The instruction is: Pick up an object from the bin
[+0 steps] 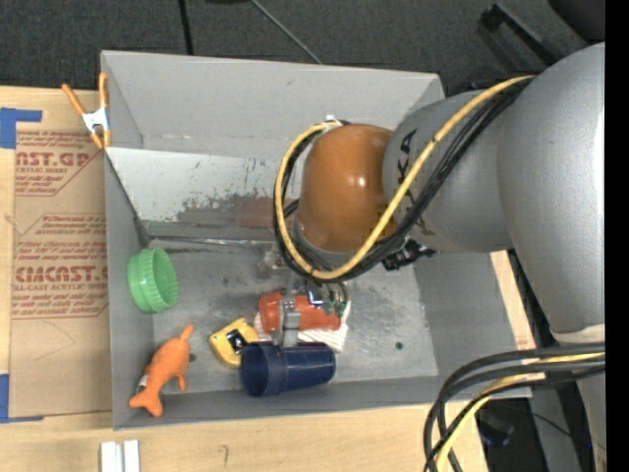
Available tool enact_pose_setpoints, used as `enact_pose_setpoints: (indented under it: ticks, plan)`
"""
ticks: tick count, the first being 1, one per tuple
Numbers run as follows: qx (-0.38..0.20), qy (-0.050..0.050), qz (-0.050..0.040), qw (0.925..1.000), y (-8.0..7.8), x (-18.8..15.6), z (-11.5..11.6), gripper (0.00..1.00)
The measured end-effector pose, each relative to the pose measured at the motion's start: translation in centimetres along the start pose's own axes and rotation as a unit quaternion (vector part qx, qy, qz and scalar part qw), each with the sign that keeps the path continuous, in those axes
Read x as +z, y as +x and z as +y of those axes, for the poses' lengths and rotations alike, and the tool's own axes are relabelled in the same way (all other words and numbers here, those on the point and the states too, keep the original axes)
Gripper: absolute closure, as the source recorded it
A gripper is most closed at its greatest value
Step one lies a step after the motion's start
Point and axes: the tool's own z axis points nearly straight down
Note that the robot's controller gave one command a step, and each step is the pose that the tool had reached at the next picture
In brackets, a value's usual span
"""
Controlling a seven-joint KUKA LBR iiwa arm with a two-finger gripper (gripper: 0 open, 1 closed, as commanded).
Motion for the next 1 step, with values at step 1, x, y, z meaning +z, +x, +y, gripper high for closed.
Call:
enact_pose_setpoints:
  ticks: [1]
  plan:
    - [0.0, 0.0, -0.0019, 1.0, -0.07, -0.24, -0.02, 0.0]
